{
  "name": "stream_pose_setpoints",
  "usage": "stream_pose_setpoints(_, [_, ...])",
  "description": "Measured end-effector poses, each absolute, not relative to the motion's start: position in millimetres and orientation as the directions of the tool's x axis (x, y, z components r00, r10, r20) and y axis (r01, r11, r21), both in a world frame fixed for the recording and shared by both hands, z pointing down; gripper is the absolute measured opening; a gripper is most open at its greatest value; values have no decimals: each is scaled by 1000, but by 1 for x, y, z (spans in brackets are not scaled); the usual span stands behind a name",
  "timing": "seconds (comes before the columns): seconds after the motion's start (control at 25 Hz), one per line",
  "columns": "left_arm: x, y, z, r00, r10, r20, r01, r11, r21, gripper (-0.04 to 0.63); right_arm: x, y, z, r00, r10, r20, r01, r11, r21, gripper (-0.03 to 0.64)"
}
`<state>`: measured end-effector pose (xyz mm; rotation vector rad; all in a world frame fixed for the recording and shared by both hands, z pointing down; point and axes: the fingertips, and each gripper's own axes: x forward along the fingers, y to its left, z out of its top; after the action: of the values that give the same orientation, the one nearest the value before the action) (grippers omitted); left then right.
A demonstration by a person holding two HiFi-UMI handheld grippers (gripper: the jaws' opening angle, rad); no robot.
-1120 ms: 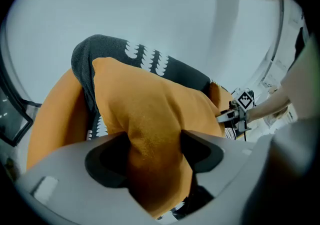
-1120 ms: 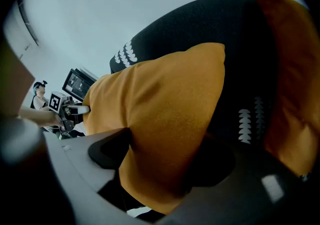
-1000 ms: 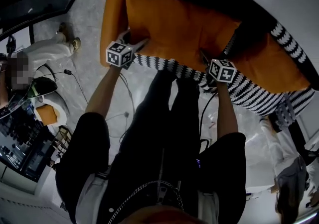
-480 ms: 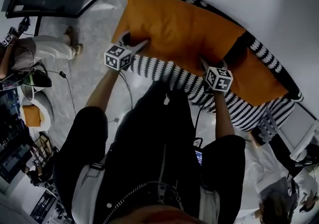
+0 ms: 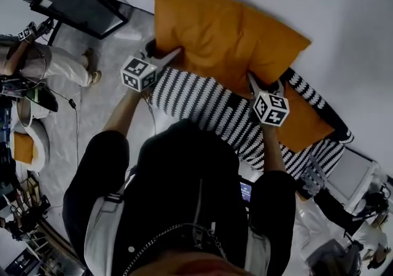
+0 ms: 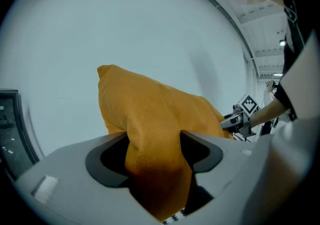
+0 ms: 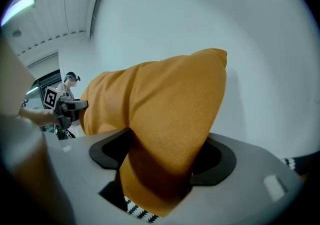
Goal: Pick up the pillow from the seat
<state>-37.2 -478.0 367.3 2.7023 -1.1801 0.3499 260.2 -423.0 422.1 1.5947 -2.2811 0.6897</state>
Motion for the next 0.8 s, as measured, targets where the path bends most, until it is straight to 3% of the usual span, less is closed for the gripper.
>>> stream_pose_setpoints(0.4, [-24, -461, 298, 680, -720, 138, -727, -687, 1, 314, 273, -414, 352, -304, -885, 352, -953, 279, -119, 364])
stream_pose_setpoints(0.8, [-17, -464, 293, 690, -712, 131, -718, -696, 2, 314, 279, -412, 347, -271, -904, 332, -963, 253, -98, 356])
